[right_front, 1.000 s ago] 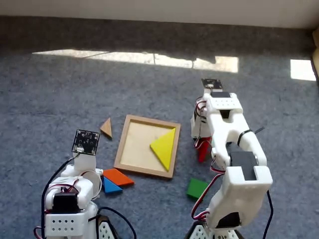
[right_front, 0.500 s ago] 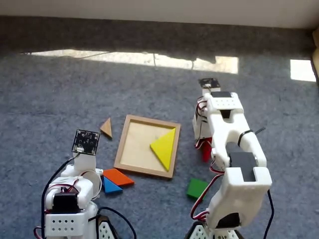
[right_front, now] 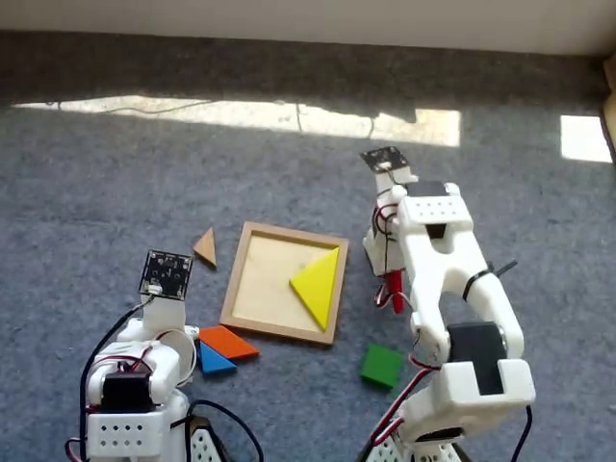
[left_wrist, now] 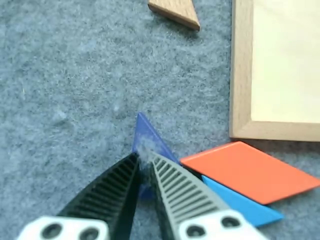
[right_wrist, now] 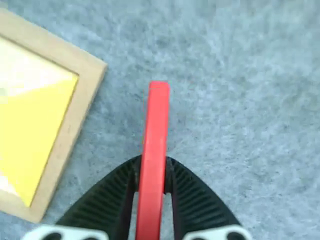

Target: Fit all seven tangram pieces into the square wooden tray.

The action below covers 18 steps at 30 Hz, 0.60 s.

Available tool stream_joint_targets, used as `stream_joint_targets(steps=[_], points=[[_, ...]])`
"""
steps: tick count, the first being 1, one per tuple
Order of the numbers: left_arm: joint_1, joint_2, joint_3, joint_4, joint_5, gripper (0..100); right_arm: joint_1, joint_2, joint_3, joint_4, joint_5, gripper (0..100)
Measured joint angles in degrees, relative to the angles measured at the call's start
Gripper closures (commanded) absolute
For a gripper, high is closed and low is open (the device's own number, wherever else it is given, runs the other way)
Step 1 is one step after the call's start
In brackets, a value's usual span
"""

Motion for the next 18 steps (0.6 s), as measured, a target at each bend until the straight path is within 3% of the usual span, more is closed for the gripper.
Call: stream_joint_targets(steps=[4, 11, 18], points=[[0.0, 0.0, 0.0, 0.0, 0.0, 99, -3.3, -4.2, 0.0, 1.7, 0.9, 99.2], [0.0, 0.0, 0.0, 0.0, 0.0, 99, -16.4, -5.2, -2.5, 6.2, 3.1, 99.2], [0.0, 0.0, 0.0, 0.0, 0.0, 99, -24.9, 4.3, -11.2, 7.0, 5.2, 99.2]])
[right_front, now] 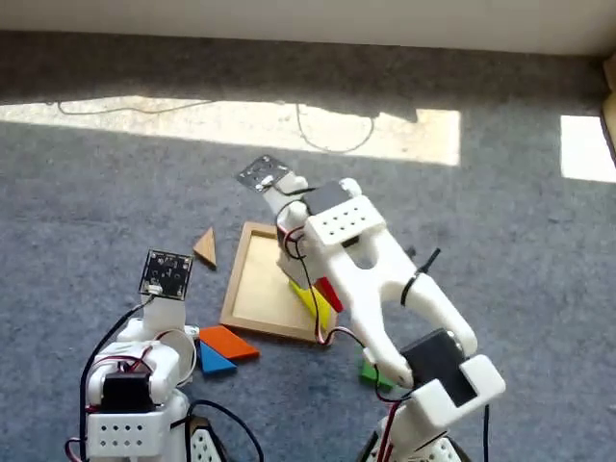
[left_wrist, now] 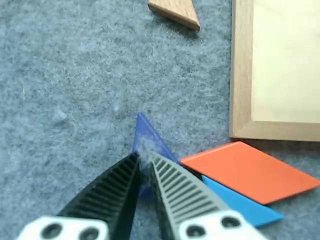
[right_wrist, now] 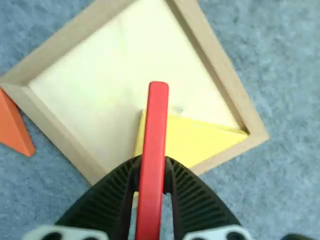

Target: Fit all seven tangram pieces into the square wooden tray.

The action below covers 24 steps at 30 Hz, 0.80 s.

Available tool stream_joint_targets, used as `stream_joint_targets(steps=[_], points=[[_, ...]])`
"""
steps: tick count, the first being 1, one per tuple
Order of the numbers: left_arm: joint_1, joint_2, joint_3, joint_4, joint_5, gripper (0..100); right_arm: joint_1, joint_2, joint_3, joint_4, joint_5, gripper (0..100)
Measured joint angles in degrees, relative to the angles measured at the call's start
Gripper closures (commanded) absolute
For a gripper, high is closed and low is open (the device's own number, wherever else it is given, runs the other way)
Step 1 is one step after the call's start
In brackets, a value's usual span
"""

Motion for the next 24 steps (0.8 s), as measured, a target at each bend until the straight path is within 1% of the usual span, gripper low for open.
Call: stream_joint_targets(steps=[4, 8, 17, 20, 24], points=[[0.0, 0.0, 0.0, 0.0, 0.0, 99, -0.3, 7.5, -7.4, 0.0, 7.8, 99.2], [0.0, 0.0, 0.0, 0.0, 0.0, 99, -0.4, 12.3, -13.7, 0.0, 13.9, 99.2], [0.0, 0.0, 0.0, 0.0, 0.0, 99, -1.1, 18.1, -18.8, 0.0, 27.1, 99.3], [0.0, 0.0, 0.0, 0.0, 0.0, 99, -1.3, 19.8, -18.8, -2.1, 30.0, 99.3], [0.0, 0.0, 0.0, 0.0, 0.0, 99, -1.5, 19.9, -18.8, -6.8, 31.1, 99.3]])
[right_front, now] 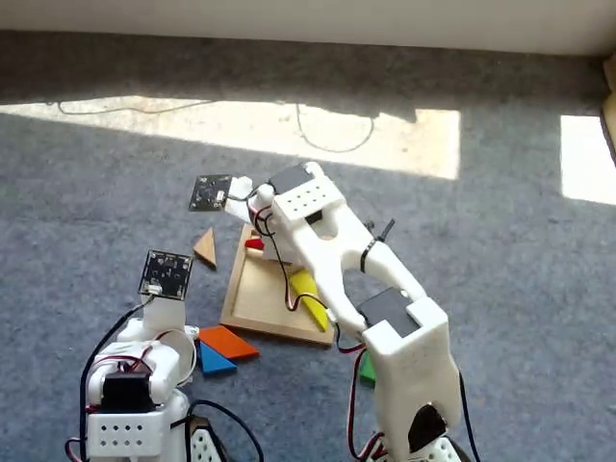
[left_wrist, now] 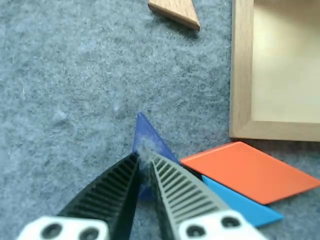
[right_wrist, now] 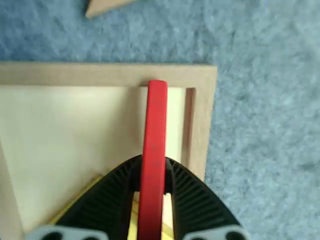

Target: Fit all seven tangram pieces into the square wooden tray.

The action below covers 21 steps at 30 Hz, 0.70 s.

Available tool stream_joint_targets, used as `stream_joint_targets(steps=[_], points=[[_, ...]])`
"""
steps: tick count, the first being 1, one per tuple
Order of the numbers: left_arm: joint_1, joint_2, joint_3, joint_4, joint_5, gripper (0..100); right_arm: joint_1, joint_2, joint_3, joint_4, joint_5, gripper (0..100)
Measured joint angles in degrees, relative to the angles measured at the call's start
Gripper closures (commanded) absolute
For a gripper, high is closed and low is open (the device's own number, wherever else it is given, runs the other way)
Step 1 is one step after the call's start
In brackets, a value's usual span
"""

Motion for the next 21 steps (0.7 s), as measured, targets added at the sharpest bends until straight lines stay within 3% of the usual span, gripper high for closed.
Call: stream_joint_targets(steps=[7, 11, 13, 21], points=[[0.0, 0.0, 0.0, 0.0, 0.0, 99, -0.2, 0.0, 0.0, -5.7, 0.1, 98.4], [0.0, 0.0, 0.0, 0.0, 0.0, 99, -0.2, 0.0, 0.0, -5.9, -0.3, 86.5], [0.0, 0.0, 0.0, 0.0, 0.0, 99, -0.2, 0.0, 0.0, -5.4, -2.4, 81.1], [0.0, 0.0, 0.0, 0.0, 0.0, 99, -0.2, 0.0, 0.0, 3.3, -4.6, 80.8]])
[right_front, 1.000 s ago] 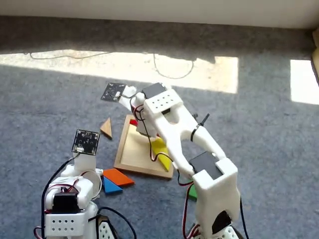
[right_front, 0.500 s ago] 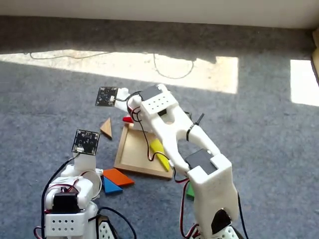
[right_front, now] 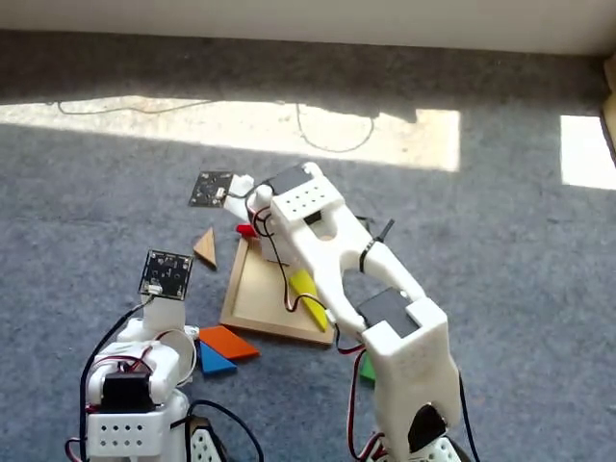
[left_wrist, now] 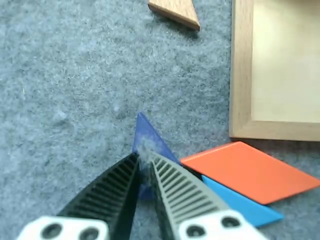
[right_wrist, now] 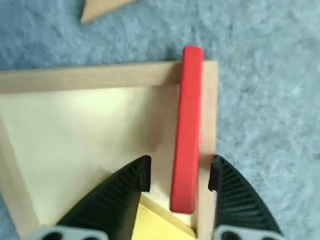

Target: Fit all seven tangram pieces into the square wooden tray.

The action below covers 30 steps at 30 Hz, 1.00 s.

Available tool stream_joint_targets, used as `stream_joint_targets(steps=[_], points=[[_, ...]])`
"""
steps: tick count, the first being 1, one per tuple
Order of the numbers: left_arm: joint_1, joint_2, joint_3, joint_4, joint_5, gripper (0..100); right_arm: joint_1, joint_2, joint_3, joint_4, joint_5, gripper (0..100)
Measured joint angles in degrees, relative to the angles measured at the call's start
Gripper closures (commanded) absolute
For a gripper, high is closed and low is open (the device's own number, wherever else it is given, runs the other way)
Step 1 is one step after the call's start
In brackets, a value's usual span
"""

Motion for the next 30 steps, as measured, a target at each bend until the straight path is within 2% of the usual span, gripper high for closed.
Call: stream_joint_targets(steps=[6, 18, 21, 26, 30], points=[[0.0, 0.0, 0.0, 0.0, 0.0, 99, 0.0, 0.0, -0.1, 6.2, 0.0, 80.8], [0.0, 0.0, 0.0, 0.0, 0.0, 99, -1.4, -9.3, 0.0, 9.8, -1.6, 80.8], [0.0, 0.0, 0.0, 0.0, 0.0, 99, -1.5, -9.5, -0.3, 9.5, -7.7, 83.8], [0.0, 0.0, 0.0, 0.0, 0.0, 99, -2.1, -9.5, -0.1, 3.3, -22.2, 99.5], [0.0, 0.0, 0.0, 0.0, 0.0, 99, -3.7, -9.5, 3.7, -2.4, -30.9, 98.9]])
